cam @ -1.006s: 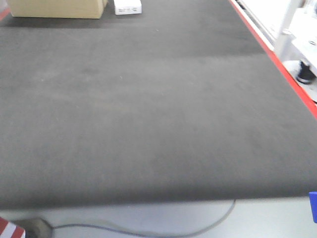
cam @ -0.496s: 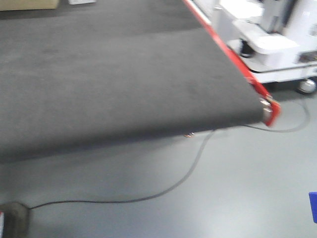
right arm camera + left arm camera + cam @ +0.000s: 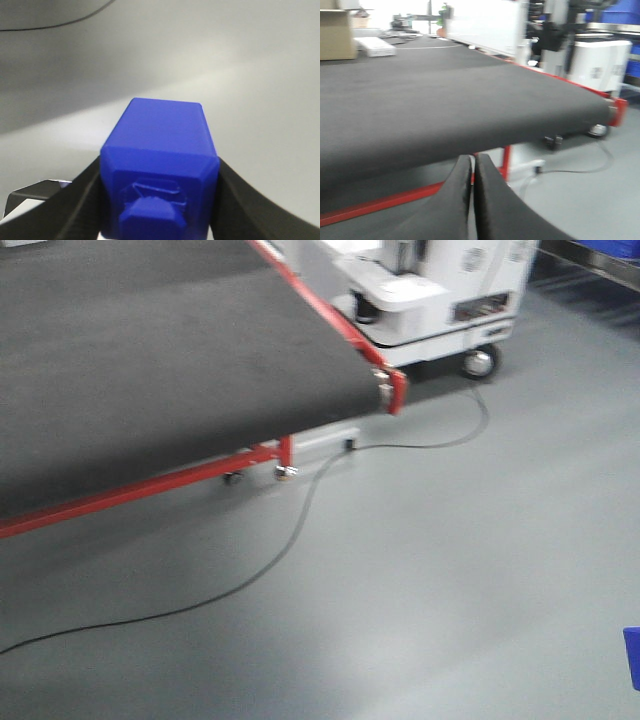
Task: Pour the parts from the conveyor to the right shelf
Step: 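Drive away from the conveyor holding the block in the right gripper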
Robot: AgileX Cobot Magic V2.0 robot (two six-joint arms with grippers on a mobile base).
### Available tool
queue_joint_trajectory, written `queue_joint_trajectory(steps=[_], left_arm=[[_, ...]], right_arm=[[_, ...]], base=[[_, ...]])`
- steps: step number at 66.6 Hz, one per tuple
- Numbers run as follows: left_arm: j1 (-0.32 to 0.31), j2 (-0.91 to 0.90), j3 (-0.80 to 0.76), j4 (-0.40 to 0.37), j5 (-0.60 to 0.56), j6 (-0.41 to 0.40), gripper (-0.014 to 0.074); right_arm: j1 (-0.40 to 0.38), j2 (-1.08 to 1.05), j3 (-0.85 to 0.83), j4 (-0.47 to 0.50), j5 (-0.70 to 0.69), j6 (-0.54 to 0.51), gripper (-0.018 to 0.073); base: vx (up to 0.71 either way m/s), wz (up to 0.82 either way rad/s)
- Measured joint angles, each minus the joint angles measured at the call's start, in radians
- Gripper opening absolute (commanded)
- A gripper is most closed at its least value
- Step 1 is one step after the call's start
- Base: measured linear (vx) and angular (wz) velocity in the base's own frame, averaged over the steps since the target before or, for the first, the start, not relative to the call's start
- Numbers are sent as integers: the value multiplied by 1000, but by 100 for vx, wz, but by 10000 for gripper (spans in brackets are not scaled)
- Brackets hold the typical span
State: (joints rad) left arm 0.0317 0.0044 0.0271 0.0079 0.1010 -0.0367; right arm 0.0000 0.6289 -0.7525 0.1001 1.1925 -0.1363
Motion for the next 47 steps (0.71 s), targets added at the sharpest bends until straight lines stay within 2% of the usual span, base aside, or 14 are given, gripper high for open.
queue_joint_trajectory(steps=[24,47], left_arm=[[-9,0,0,0,0,0,-6],[-9,0,0,0,0,0,-6]], right_arm=[[0,0,0,-1,0,0,-5],[0,0,0,0,0,0,-5]], base=[[-31,-57],[-25,-72]])
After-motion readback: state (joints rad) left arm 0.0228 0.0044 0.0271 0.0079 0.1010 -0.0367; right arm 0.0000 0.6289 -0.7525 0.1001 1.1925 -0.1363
